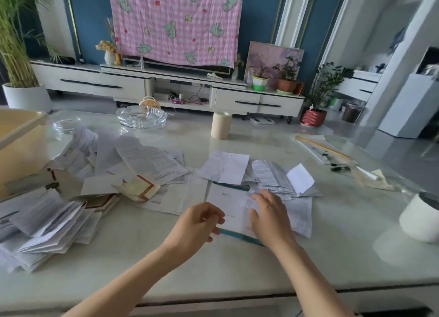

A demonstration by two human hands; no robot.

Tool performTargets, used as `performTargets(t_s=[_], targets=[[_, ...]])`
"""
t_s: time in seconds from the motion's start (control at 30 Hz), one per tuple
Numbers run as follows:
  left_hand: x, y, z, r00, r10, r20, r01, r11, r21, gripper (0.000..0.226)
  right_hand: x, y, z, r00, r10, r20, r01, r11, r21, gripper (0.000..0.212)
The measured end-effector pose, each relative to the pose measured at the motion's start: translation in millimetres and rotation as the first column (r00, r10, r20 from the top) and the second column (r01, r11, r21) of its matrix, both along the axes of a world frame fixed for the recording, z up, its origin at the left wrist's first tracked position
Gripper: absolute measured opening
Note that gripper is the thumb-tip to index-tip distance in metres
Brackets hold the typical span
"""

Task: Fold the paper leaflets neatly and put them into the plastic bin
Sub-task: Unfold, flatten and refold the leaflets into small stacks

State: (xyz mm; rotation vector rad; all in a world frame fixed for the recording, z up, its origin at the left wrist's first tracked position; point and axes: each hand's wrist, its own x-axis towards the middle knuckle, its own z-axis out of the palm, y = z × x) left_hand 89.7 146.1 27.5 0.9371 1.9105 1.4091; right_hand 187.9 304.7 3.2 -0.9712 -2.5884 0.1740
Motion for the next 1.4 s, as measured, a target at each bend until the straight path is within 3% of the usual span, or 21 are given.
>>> performTargets(t_s=[0.07, 0.13, 0.4, 0.47, 0.57, 0.6, 0.67, 0.7, 0.77, 0.83, 0.93, 1.13, 1.2, 1.27, 1.33, 1.4], targets=[[-16.4, -8.6, -2.9, 0.994, -0.004, -0.111, 0.005, 1.0, 0.008, 0.024, -14.1, 4.0, 0.4, 0.996, 0.005, 0.084, -0.012, 0.996, 0.088, 0.041], [-30.8, -22.9, -7.7, 0.993, 0.024, -0.115, -0.02, 0.999, 0.038, 0.024, -29.3, 4.0, -4.2, 0.983, 0.01, 0.185, -0.034, 0.992, 0.123, 0.043], [-44.3, -40.8, 0.2, 0.993, 0.103, 0.051, -0.11, 0.981, 0.162, 0.021, -60.6, 5.0, -11.6, 0.948, -0.001, 0.319, -0.031, 0.995, 0.096, 0.054], [-43.3, -42.2, 4.1, 0.989, 0.123, 0.085, -0.137, 0.972, 0.191, 0.02, -66.4, -5.4, -10.2, 0.974, 0.043, 0.222, -0.067, 0.992, 0.102, 0.053], [-44.8, -47.2, 5.9, 0.941, 0.187, 0.282, -0.238, 0.958, 0.158, 0.016, -77.0, -32.4, 7.4, 0.98, 0.135, -0.143, -0.13, 0.99, 0.049, 0.034], [-46.0, -47.1, 5.7, 0.898, 0.188, 0.397, -0.261, 0.955, 0.139, 0.015, -78.4, -43.7, 16.5, 0.945, 0.149, -0.292, -0.155, 0.988, 0.003, 0.028], [-50.2, -47.9, 4.9, 0.781, 0.147, 0.606, -0.275, 0.953, 0.123, 0.035, -74.0, -72.5, 37.1, 0.829, 0.092, -0.552, -0.228, 0.956, -0.184, 0.019], [-53.1, -49.0, 4.9, 0.73, 0.111, 0.674, -0.262, 0.957, 0.126, 0.052, -67.2, -86.8, 45.4, 0.766, 0.018, -0.643, -0.291, 0.901, -0.321, 0.017], [-57.2, -50.8, 5.2, 0.651, -0.012, 0.759, -0.179, 0.969, 0.169, 0.08, -47.8, -111.0, 56.3, 0.67, -0.184, -0.719, -0.442, 0.679, -0.586, 0.015], [-57.0, -52.9, 4.6, 0.593, -0.164, 0.788, -0.056, 0.968, 0.244, 0.086, -30.1, -125.3, 59.0, 0.633, -0.356, -0.687, -0.542, 0.43, -0.722, 0.016], [-47.0, -54.2, 6.2, 0.56, -0.261, 0.786, 0.016, 0.952, 0.304, 0.071, -19.2, -129.9, 61.5, 0.594, -0.491, -0.637, -0.634, 0.202, -0.746, 0.022], [-35.4, -51.6, -0.3, 0.533, -0.322, 0.782, 0.039, 0.933, 0.358, 0.072, -17.9, -129.1, 69.8, 0.534, -0.64, -0.553, -0.759, -0.074, -0.647, 0.016], [-29.3, -51.6, 3.2, 0.457, -0.375, 0.807, 0.022, 0.911, 0.411, 0.064, -15.3, -128.9, 71.2, 0.546, -0.614, -0.57, -0.755, -0.066, -0.652, 0.019], [-26.7, -52.5, 7.6, 0.402, -0.422, 0.813, -0.004, 0.887, 0.462, 0.054, -14.1, -127.2, 69.4, 0.574, -0.584, -0.574, -0.704, 0.007, -0.71, 0.018], [-26.9, -51.4, 10.1, 0.447, -0.391, 0.804, -0.036, 0.891, 0.453, 0.042, -13.4, -123.0, 63.8, 0.603, -0.556, -0.571, -0.611, 0.138, -0.78, 0.019], [-29.8, -47.4, 10.1, 0.535, -0.293, 0.793, -0.099, 0.91, 0.403, 0.034, -13.2, -116.6, 55.8, 0.643, -0.513, -0.569, -0.466, 0.327, -0.822, 0.017]])
